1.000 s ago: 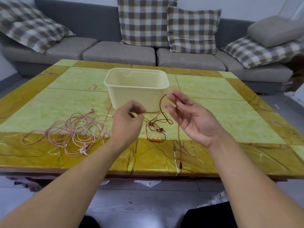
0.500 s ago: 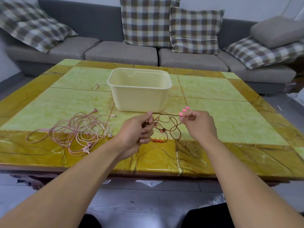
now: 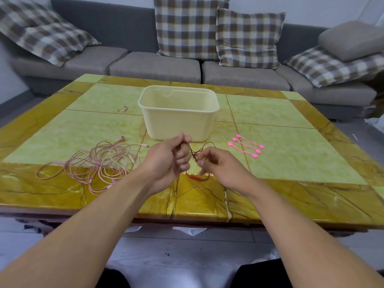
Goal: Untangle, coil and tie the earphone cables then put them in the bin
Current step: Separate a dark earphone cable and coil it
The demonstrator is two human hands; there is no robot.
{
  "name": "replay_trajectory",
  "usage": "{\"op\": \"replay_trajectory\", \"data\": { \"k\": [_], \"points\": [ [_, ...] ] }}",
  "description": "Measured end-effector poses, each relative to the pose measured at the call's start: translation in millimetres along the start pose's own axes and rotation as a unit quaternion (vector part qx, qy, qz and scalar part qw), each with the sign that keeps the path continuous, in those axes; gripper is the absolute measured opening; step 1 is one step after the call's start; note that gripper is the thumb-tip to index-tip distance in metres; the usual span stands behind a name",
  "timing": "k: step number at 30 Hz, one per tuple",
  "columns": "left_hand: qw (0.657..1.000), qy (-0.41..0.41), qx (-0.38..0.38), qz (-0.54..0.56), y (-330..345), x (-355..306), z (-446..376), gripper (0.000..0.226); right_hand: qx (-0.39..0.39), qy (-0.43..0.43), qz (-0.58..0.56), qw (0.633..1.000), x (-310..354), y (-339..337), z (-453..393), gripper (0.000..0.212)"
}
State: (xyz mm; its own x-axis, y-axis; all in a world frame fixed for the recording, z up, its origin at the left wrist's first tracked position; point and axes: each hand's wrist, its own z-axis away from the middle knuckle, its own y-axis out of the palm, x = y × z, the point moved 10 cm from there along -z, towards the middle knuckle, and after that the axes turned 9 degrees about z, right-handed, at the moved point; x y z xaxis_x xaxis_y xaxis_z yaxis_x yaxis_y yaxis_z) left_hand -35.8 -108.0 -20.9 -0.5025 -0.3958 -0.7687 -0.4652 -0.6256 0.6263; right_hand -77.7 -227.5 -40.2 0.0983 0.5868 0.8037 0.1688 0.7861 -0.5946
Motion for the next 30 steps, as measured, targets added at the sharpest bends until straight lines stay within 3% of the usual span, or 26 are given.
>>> {"op": "replay_trajectory", "data": {
  "k": [2,5,9,11,15,20,25,30],
  "points": [
    [1.000,0.017,-0.015,-0.002,-4.9,-3.0,-2.2,0.030,-0.014,0.032,-0.029,0.999,-5.7,1.8,-2.0,0.008],
    [0.998,0.041,-0.018,0.053,-8.7,-8.6,-5.4,0.033,-0.021,0.036,0.053,0.998,-4.4,5.1,-2.7,0.010],
    [0.994,0.084,-0.059,0.037,-26.9,-16.3,-12.1,0.038,0.074,-0.010,0.242,0.967,10.8,28.3,8.8,0.017],
    [0.993,0.094,-0.070,-0.029,-35.2,-16.0,-14.4,0.046,0.092,-0.027,0.266,0.959,21.6,31.7,15.6,0.019],
    [0.948,0.093,-0.050,-0.299,-36.9,-11.9,-15.8,0.061,0.098,-0.063,0.149,0.982,46.7,21.0,24.3,0.015],
    [0.922,-0.030,0.022,-0.385,-24.7,19.4,-5.2,0.055,-0.006,-0.051,0.028,0.998,47.2,-24.0,19.5,0.019],
    [0.958,-0.091,0.065,-0.263,-7.7,26.0,-3.2,0.051,-0.110,-0.023,0.008,0.994,25.2,-47.9,8.9,0.017],
    [0.972,-0.165,0.124,-0.114,13.3,40.2,4.0,0.052,-0.137,0.020,-0.028,0.990,11.6,-48.9,5.3,0.016]
  ]
}}
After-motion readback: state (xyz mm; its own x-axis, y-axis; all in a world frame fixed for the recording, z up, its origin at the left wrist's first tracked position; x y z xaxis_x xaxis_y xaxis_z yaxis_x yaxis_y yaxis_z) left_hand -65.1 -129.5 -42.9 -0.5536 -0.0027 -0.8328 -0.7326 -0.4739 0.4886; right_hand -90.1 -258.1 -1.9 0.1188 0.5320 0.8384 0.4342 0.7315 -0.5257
